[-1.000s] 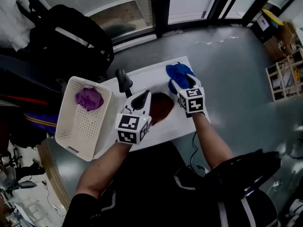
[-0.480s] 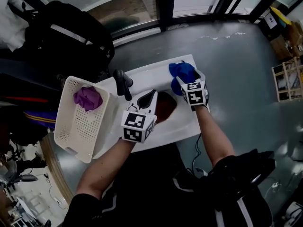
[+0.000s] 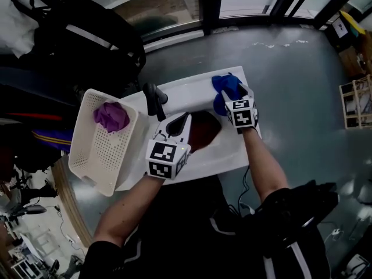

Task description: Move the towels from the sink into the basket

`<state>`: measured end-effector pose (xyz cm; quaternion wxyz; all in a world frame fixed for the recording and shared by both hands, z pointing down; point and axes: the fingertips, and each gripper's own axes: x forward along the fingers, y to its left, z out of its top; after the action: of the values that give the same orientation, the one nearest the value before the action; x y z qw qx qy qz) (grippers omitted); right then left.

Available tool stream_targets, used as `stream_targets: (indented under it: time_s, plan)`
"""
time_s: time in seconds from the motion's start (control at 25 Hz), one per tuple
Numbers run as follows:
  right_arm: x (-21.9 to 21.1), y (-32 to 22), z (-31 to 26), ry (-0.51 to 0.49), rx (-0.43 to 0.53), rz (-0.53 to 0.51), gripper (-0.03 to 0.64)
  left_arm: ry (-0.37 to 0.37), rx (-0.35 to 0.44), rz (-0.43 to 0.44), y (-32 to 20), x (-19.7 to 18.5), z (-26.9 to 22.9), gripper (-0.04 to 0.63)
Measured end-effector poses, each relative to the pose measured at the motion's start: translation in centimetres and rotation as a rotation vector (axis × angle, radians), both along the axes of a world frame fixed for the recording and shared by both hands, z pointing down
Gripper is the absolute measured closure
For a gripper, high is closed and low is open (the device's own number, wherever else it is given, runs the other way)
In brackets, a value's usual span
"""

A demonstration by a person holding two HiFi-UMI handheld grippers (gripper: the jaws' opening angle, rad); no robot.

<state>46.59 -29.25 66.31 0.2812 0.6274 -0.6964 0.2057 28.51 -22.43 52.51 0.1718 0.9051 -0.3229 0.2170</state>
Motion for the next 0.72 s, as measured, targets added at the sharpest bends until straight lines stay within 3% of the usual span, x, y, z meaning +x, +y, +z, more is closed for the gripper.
stream_targets:
  time_s: [0.12, 0.28, 0.4, 0.72]
  plan:
    - [-0.7, -0.1, 0.0, 0.024, 0.013, -0.023, 0.443, -0.001, -0.002, -0.022, 0.1, -1.2, -0.6, 0.592]
    - [-1.1, 0.3, 0.0, 0.027, -0.001, 0.002, 0.5, 0.013, 0.005, -0.046, 0.7, -2.6, -2.0, 0.592]
    - [-1.6, 0.6, -0.7, -0.012, -0.01, 0.041, 0.515, 0.015, 0.032, -0.049, 1.3, -3.5, -3.4, 0.592]
    - [-4.3, 2.0, -5.0, -0.021, 0.08, 0.041, 0.517, 0.073, 0.075, -0.082, 2.0, -7.1, -6.4, 0.592]
